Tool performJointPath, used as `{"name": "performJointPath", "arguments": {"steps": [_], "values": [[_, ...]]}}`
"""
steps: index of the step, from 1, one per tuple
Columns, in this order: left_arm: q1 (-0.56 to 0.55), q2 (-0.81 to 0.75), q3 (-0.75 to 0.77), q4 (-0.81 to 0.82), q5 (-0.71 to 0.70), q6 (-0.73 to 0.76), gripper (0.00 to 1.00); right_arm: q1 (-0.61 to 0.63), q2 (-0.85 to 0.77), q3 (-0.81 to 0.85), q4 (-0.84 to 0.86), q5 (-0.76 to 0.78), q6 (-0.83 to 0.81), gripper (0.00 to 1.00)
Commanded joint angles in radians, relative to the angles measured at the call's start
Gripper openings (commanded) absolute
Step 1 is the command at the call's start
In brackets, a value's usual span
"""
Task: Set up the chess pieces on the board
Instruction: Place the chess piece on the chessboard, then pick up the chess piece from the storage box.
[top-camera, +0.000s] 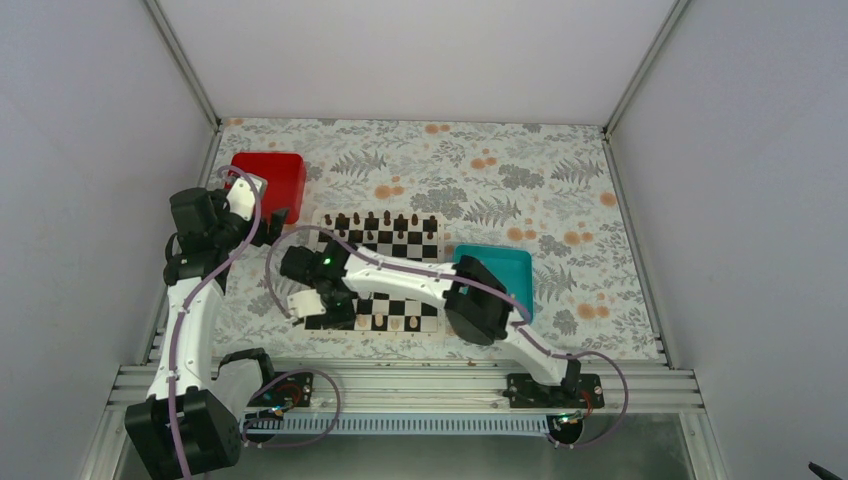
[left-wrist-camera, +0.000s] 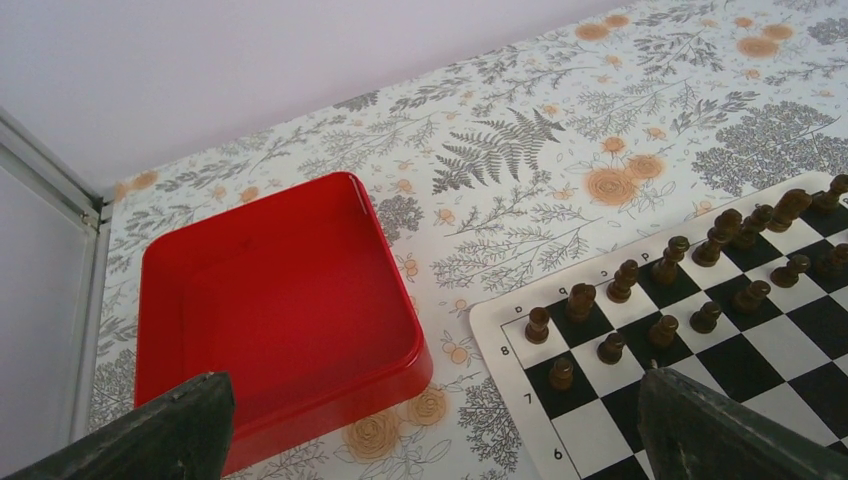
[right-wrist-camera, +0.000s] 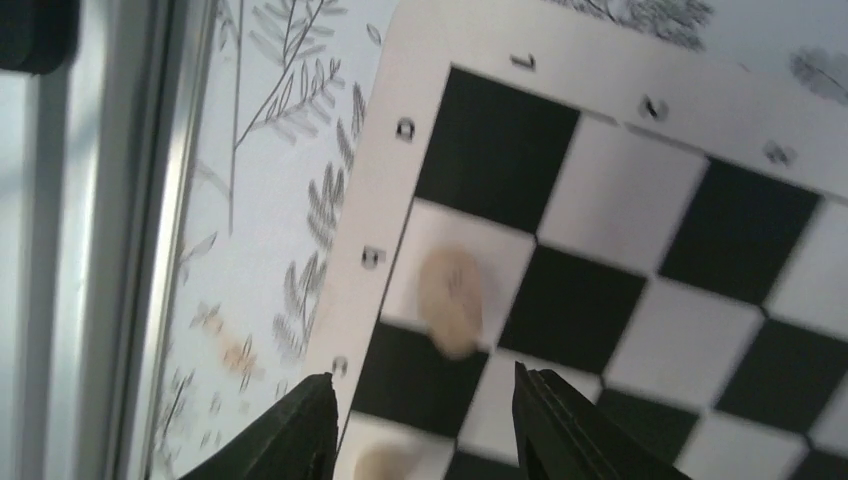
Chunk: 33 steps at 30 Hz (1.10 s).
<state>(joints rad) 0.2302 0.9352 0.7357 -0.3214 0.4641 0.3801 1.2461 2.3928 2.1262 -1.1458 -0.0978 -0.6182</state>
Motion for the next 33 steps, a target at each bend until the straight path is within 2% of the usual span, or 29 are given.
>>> {"name": "performJointPath", "arguments": {"steps": [1,7,11,15,18,23,33], "values": [[0.009,-0.009,-0.003,0.032,0.011,-0.005,1.0,-0.071,-0.226,-0.101,-0.011,0.003,0.007,0.48],[0.012,-0.011,-0.002,0.032,0.006,-0.007,1.0,-0.352,-0.555,-0.407,0.081,-0.006,-0.009,0.51],[0.014,-0.003,-0.001,0.033,0.008,-0.007,1.0,-0.606,-0.715,-0.613,0.136,-0.037,-0.039,0.51],[0.014,-0.002,0.001,0.032,0.012,-0.007,1.0,-0.767,-0.844,-0.784,0.185,-0.08,-0.075,0.51],[0.014,-0.002,0.001,0.03,0.014,-0.007,1.0,-0.818,-0.888,-0.912,0.24,-0.08,-0.08,0.5],[0.014,-0.008,0.002,0.026,0.014,-0.008,1.0,-0.838,-0.907,-1.067,0.344,-0.081,-0.06,0.47],[0.015,-0.019,0.001,0.022,0.008,-0.012,1.0,-0.844,-0.839,-1.155,0.488,-0.025,-0.029,0.47]]}}
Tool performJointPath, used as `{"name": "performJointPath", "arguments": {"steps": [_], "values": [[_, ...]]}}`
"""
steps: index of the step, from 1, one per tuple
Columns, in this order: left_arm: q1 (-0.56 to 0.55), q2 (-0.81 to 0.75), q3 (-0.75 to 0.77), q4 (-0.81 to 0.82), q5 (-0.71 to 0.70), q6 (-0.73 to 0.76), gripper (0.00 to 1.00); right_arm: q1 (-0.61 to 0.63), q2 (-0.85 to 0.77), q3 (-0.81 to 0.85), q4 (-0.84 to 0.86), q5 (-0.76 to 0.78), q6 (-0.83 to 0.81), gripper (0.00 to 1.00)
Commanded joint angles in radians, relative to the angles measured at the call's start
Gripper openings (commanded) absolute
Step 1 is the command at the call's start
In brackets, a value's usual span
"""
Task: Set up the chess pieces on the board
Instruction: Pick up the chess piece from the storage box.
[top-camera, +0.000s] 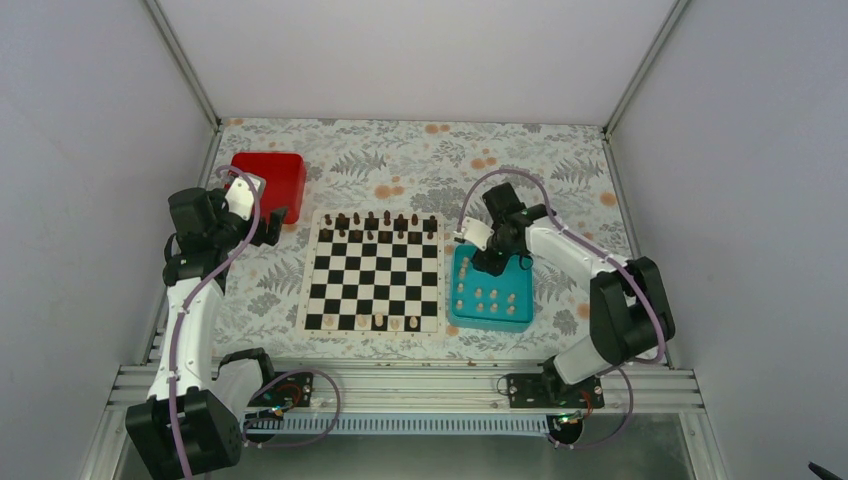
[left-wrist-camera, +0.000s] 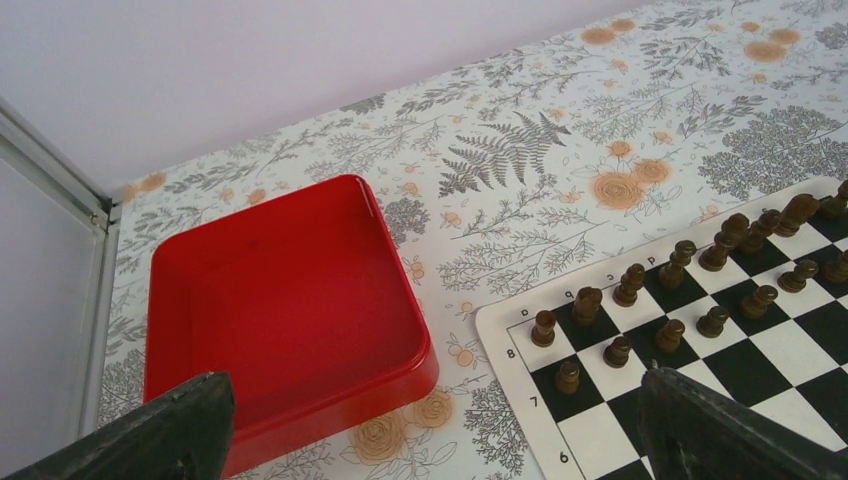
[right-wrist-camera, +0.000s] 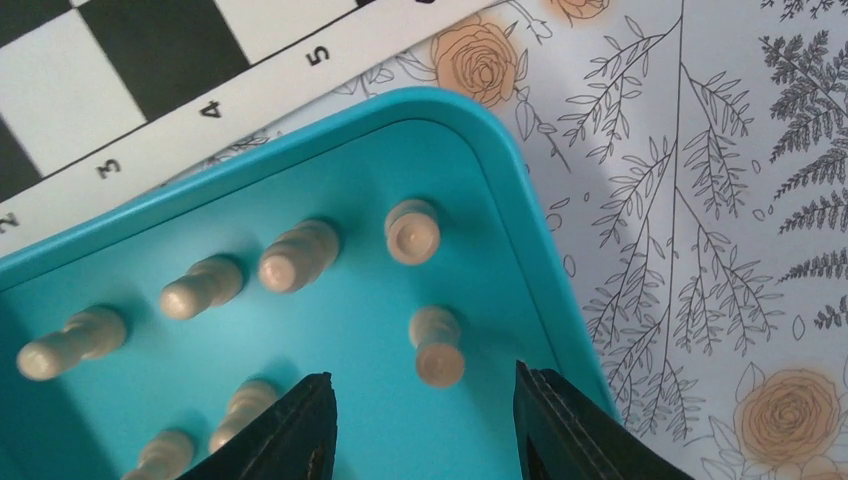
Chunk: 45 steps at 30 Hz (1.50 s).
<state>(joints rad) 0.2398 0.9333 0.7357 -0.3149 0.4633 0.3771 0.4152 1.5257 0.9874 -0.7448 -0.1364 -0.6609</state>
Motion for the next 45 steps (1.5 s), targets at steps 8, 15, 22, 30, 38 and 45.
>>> {"name": "performJointPath", "arguments": {"steps": [8,15,22,30,38,45], "values": [[0.007,-0.014,0.001,0.013,0.012,-0.006,1.0,-0.014,0.079,-0.004,0.106,0.01,0.013,0.46],[0.008,-0.01,-0.003,0.015,0.02,-0.003,1.0,-0.018,0.116,-0.004,0.102,0.027,0.016,0.44],[0.009,-0.009,-0.005,0.015,0.025,0.0,1.0,-0.019,0.117,-0.009,0.09,0.033,0.015,0.41],[0.01,-0.01,-0.006,0.014,0.03,0.002,1.0,-0.019,0.131,-0.006,0.081,0.028,0.017,0.34],[0.01,-0.01,-0.004,0.013,0.035,0.002,1.0,-0.019,0.116,-0.003,0.06,0.032,0.013,0.19],[0.012,-0.01,-0.003,0.015,0.036,0.002,1.0,0.02,0.054,0.067,-0.046,0.051,0.03,0.09]]}}
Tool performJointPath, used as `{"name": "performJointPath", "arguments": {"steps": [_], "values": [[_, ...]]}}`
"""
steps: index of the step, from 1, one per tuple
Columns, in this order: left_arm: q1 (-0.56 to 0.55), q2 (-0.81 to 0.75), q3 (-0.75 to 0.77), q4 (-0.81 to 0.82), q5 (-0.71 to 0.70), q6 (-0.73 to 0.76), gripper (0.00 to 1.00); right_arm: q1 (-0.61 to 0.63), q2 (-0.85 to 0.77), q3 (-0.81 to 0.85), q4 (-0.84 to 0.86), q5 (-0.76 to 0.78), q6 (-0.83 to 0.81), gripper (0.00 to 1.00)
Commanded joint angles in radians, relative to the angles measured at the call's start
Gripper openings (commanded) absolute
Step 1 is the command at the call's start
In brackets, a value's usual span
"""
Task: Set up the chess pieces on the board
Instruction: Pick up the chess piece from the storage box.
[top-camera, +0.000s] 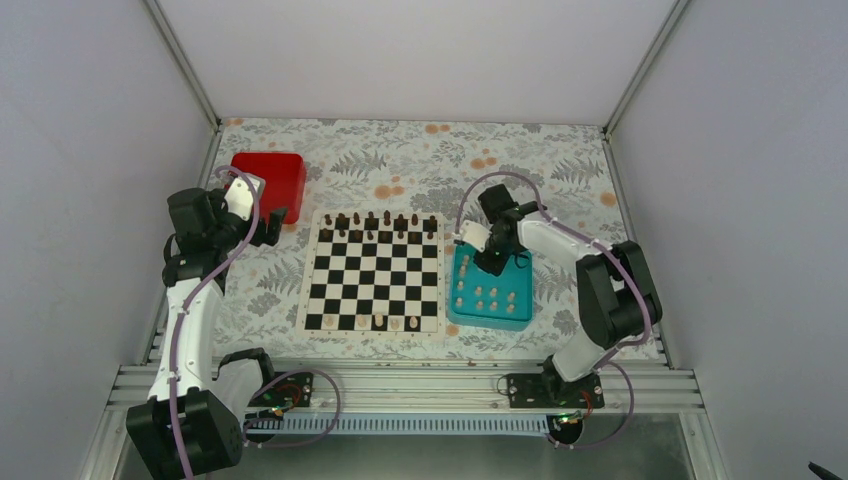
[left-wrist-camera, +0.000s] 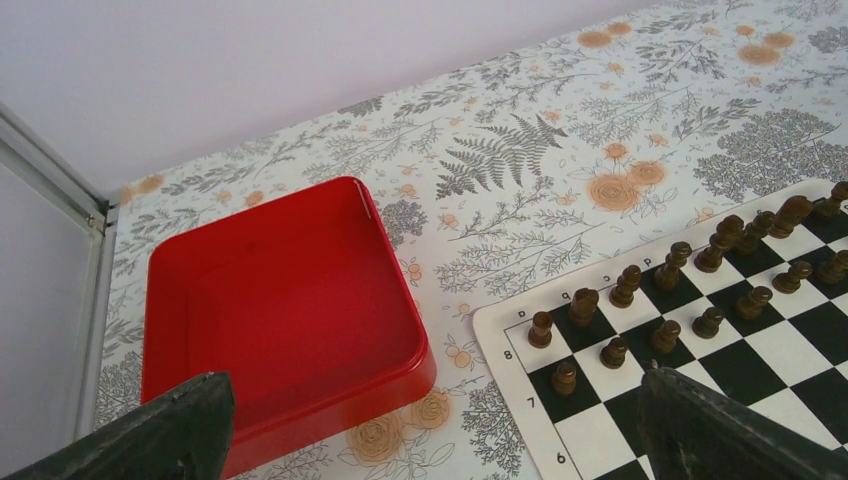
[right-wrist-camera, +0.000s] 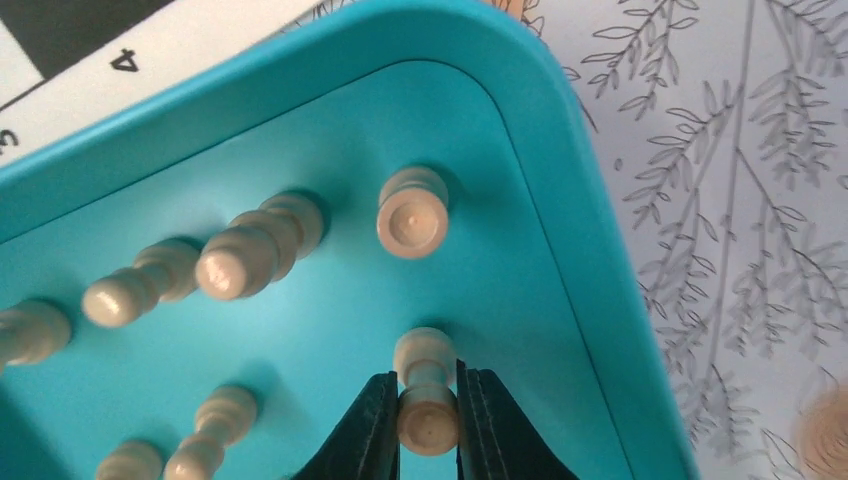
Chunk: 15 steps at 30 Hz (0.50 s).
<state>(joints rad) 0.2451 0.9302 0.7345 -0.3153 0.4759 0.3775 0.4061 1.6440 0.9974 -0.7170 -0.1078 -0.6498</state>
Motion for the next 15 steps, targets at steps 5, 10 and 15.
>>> {"name": "performJointPath", "arguments": {"steps": [5,10,15], "values": [[0.006,-0.007,-0.003,0.016,0.022,0.0,1.0,0.151,-0.144,0.127,-0.173,0.044,0.073,0.09],[0.006,-0.006,-0.003,0.018,0.019,0.0,1.0,0.27,-0.204,0.164,-0.239,-0.071,0.086,0.1],[0.006,-0.005,-0.001,0.016,0.018,0.0,1.0,0.311,-0.207,0.126,-0.231,-0.19,0.046,0.1]]}}
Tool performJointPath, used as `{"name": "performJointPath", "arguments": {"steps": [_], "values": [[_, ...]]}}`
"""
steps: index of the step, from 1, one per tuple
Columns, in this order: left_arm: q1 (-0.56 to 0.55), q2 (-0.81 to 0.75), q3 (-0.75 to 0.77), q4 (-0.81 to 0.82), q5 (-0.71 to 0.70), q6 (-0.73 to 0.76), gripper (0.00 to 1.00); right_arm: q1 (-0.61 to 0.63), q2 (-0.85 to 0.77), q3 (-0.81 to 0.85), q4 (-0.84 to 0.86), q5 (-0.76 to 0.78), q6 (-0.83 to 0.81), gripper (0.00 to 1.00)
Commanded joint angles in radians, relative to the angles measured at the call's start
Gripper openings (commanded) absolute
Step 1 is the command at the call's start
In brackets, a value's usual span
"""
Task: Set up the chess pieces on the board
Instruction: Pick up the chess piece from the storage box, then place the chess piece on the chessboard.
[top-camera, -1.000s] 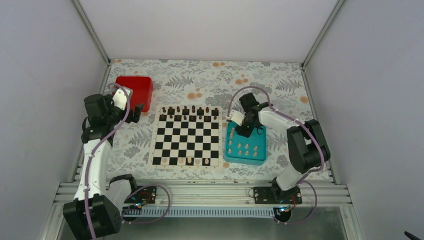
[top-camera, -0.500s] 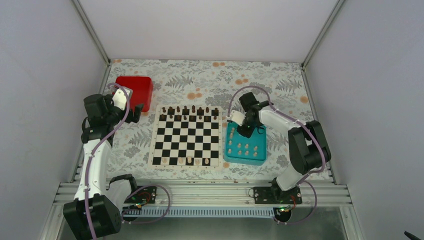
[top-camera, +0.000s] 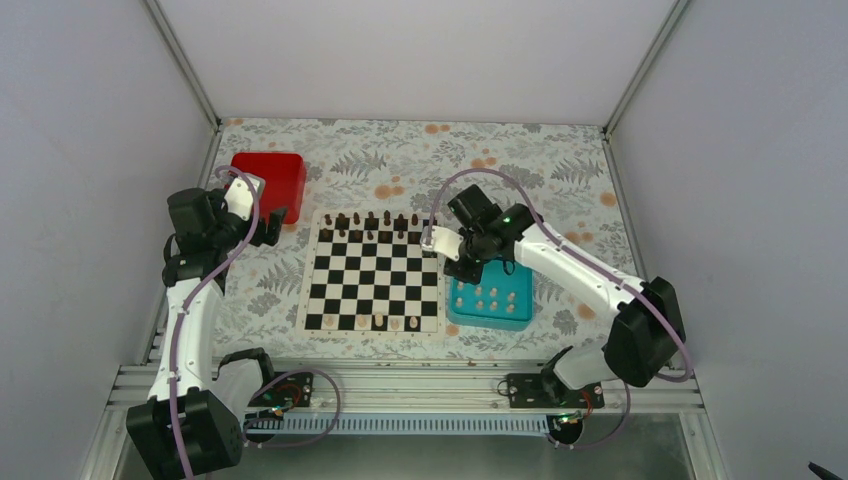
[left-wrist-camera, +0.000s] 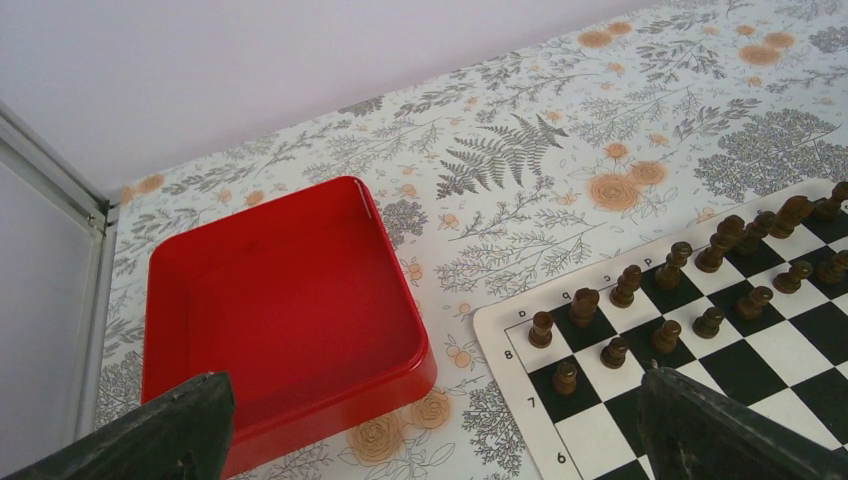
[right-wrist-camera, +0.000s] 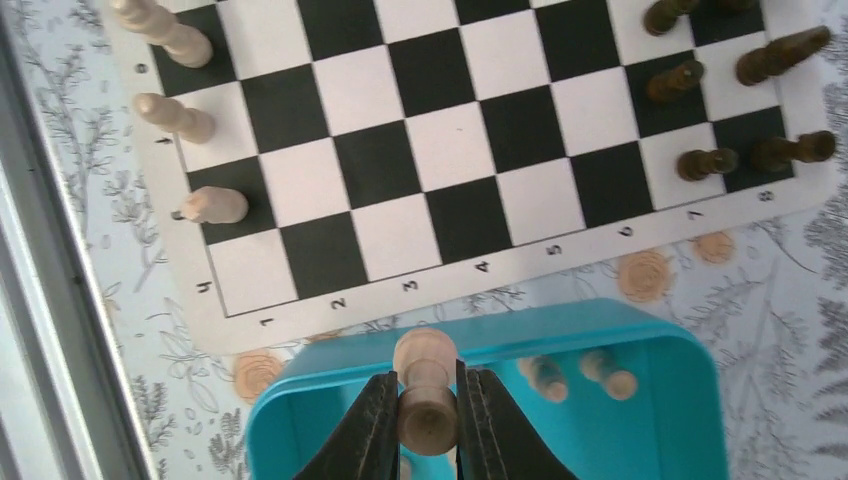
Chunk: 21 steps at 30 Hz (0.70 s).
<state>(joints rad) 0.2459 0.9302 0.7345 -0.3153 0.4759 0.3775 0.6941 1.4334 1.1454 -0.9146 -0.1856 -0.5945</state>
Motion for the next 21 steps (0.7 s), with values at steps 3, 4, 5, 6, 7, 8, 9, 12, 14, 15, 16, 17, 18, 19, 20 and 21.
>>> {"name": "performJointPath", "arguments": {"steps": [3,4,5,6,7,8,9,12,14,15,16,17,18,19,20,21], "values": [[0.006,-0.006,-0.002,0.016,0.016,0.0,1.0,0.081,0.032,-0.053,-0.009,-0.121,-0.01,0.09],[0.006,-0.007,-0.004,0.019,0.011,-0.001,1.0,0.101,0.042,-0.065,0.005,-0.111,-0.004,0.1],[0.006,-0.009,-0.005,0.022,0.008,-0.002,1.0,0.126,0.049,-0.079,0.018,-0.102,0.0,0.09],[0.006,-0.009,-0.007,0.025,0.006,-0.002,1.0,0.146,0.057,-0.09,0.032,-0.086,0.005,0.09],[0.006,-0.009,-0.006,0.024,0.006,-0.002,1.0,0.161,0.063,-0.101,0.045,-0.072,0.01,0.09],[0.006,-0.008,-0.005,0.023,0.004,-0.002,1.0,0.173,0.068,-0.108,0.054,-0.058,0.011,0.09],[0.006,-0.008,-0.004,0.021,0.002,-0.002,1.0,0.18,0.073,-0.112,0.063,-0.046,0.013,0.09],[0.006,-0.007,-0.004,0.018,-0.003,-0.002,1.0,0.205,0.093,-0.116,0.077,-0.032,0.011,0.1],[0.006,-0.008,-0.003,0.018,-0.004,-0.002,1.0,0.22,0.117,-0.119,0.086,-0.019,0.008,0.1],[0.006,-0.007,-0.003,0.018,-0.005,-0.003,1.0,0.228,0.131,-0.121,0.087,-0.016,0.008,0.1],[0.006,-0.006,-0.001,0.018,-0.005,-0.003,1.0,0.237,0.148,-0.121,0.091,-0.009,0.01,0.1],[0.006,-0.004,-0.001,0.017,-0.004,-0.003,1.0,0.246,0.162,-0.122,0.096,-0.001,0.012,0.11],[0.006,-0.001,0.0,0.016,-0.004,-0.003,1.0,0.257,0.176,-0.123,0.099,0.005,0.013,0.11],[0.007,-0.001,-0.001,0.016,-0.005,-0.003,1.0,0.265,0.187,-0.124,0.103,0.012,0.014,0.11],[0.006,0.001,-0.001,0.017,-0.005,-0.003,1.0,0.272,0.196,-0.123,0.107,0.015,0.016,0.11],[0.006,0.001,-0.001,0.018,-0.005,-0.003,1.0,0.277,0.203,-0.12,0.108,0.015,0.017,0.11]]}}
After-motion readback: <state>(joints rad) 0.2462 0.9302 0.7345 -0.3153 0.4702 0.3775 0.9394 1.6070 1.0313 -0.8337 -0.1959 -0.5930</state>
